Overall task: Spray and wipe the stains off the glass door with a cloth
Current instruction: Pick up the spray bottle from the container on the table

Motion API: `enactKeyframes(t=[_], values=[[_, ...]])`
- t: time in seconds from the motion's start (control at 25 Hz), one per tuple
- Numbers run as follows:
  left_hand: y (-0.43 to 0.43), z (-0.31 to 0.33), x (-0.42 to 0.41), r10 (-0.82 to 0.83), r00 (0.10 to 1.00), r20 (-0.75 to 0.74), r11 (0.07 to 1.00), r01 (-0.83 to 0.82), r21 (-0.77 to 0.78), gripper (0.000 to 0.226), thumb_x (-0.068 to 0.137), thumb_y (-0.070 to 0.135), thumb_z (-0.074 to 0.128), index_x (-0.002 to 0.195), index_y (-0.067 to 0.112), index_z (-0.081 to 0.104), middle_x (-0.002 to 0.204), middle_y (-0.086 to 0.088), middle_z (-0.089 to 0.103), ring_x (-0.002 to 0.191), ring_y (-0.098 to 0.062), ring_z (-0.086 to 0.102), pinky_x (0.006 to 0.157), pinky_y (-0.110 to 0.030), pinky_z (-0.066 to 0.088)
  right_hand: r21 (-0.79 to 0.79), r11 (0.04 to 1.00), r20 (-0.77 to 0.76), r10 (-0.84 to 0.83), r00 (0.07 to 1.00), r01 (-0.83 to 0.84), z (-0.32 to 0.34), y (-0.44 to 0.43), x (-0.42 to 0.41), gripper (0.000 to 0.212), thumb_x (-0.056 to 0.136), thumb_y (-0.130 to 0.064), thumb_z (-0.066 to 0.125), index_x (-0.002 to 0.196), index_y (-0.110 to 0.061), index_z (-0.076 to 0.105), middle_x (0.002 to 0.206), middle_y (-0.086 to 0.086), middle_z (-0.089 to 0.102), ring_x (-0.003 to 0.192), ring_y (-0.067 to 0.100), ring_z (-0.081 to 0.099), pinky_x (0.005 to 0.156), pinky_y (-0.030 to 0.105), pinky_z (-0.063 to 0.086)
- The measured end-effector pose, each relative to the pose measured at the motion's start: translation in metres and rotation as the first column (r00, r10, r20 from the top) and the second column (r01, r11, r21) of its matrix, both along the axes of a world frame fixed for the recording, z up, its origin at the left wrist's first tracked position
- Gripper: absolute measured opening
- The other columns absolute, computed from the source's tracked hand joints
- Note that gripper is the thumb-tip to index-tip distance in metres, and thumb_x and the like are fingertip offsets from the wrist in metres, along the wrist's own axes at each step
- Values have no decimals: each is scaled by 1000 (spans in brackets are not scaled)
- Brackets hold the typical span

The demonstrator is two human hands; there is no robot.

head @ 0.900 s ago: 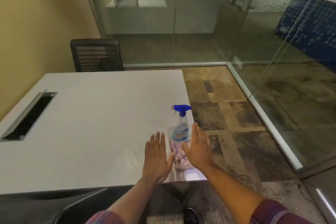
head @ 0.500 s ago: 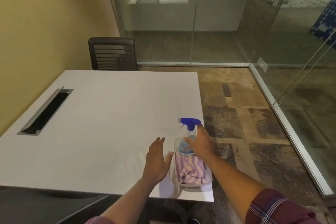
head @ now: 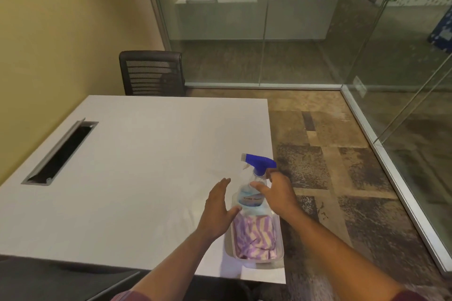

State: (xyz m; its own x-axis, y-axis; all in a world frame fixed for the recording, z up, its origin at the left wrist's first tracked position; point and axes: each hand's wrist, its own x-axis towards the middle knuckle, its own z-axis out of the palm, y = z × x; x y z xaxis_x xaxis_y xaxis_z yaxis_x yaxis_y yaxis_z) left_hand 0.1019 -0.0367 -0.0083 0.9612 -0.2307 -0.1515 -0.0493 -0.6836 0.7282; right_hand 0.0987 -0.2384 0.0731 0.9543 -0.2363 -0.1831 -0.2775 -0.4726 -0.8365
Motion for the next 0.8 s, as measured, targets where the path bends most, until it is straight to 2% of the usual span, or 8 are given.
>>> enactKeyframes(t=[0.08,0.16,0.24,0.32,0.44,0.56,0.68,0.8], values=[[-3,7,9,-14,1000,18,999,15,-41,88,96,38,80,168,24,30,175,5,33,161,-12,30,131,-31,23,51,999,60,17,998,-20,18,-4,-6,27,96,-22,78,115,-17,59,101,-9,63,90,6,60,72,13,42],[-4,18,13,-35,999,36,995,38,-94,83,96,40,80,165,26,36,168,13,39,152,-4,36,128,-28,27,161,986,113,10,994,-28,33,-5,-12,30,97,-22,78,120,-20,59,109,-7,68,102,14,66,78,19,51],[-4,32,12,-64,996,56,989,71,-129,68,96,37,80,156,31,49,154,21,52,138,4,49,123,-27,39,222,974,161,-2,987,-34,48,-5,-21,29,97,-21,77,120,-24,59,112,-6,70,103,13,69,75,15,54],[-5,43,6,-91,992,93,983,104,-150,47,96,33,80,136,45,59,133,30,65,119,9,63,107,-22,54,245,968,216,-10,976,-44,58,-5,-33,26,97,-19,77,116,-26,61,110,-5,72,102,11,69,71,12,56],[-3,61,-14,-153,981,118,973,170,-157,46,95,29,82,118,60,55,117,37,66,110,13,65,91,-7,52,261,965,253,-31,967,-37,70,-5,-59,27,96,-20,78,117,-28,63,114,-2,75,107,15,72,72,16,59],[-1,73,-39,-243,963,116,947,262,-186,42,94,27,82,117,54,59,117,26,71,110,1,69,94,-18,56,353,935,288,-81,954,-28,77,-9,-90,32,90,-19,85,114,-27,66,112,-1,77,112,19,73,84,23,62],[-3,75,-66,-350,935,62,913,355,-200,34,95,34,80,123,40,64,123,14,74,111,-10,71,100,-30,58,547,835,285,-110,952,-67,87,-17,-127,70,69,-30,93,131,-14,64,125,8,77,125,27,70,107,43,56],[-12,78,-97,-465,885,-23,864,448,-232,46,88,50,76,130,35,67,129,15,76,115,-9,73,106,-44,61,561,819,288,-55,956,-122,94,-24,-164,73,73,-18,90,140,-13,61,139,8,71,135,27,64,115,59,48]])
